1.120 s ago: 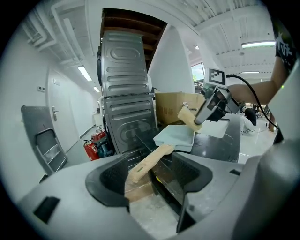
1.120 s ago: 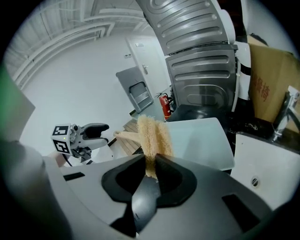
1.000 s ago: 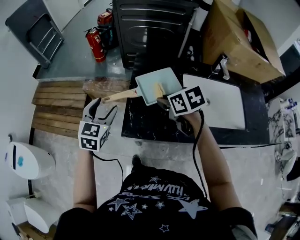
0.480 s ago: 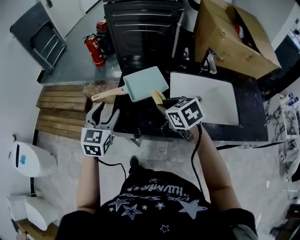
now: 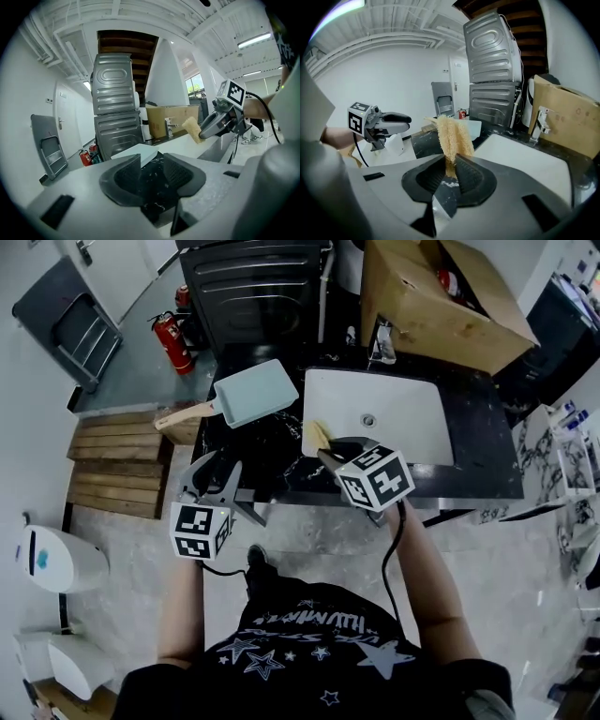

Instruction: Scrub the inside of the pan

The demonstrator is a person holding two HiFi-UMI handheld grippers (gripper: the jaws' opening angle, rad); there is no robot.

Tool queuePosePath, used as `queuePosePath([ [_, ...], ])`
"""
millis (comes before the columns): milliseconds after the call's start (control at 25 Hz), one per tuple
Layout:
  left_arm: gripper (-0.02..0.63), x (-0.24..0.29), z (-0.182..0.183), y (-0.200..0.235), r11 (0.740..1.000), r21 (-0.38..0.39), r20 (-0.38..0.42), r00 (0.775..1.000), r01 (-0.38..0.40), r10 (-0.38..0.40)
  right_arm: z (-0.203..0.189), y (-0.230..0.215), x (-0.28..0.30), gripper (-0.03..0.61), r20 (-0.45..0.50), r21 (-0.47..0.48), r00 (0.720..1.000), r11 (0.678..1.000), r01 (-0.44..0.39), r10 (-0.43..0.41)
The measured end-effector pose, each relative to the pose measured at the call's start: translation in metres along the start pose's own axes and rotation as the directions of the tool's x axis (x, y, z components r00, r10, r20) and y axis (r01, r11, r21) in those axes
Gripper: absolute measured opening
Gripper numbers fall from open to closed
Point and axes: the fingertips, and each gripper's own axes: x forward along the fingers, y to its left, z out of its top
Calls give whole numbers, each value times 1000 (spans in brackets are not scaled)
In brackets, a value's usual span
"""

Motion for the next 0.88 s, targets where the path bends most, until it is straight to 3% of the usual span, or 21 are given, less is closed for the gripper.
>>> queuePosePath([
  [240, 29, -11, 3, -56, 1000, 10, 10, 1000, 17, -17, -42, -1, -42, 64, -7, 9, 1000, 1000, 2, -2],
  [560, 17, -31, -5, -136, 997, -11, -11, 997, 73, -73, -103, 9, -90, 63, -20, 45, 1000, 999, -1, 2],
  [880, 17, -52, -15, -186, 995, -45, -23, 995, 91, -92, -143, 12, -134, 64, 5, 99, 1000, 995, 16, -17],
])
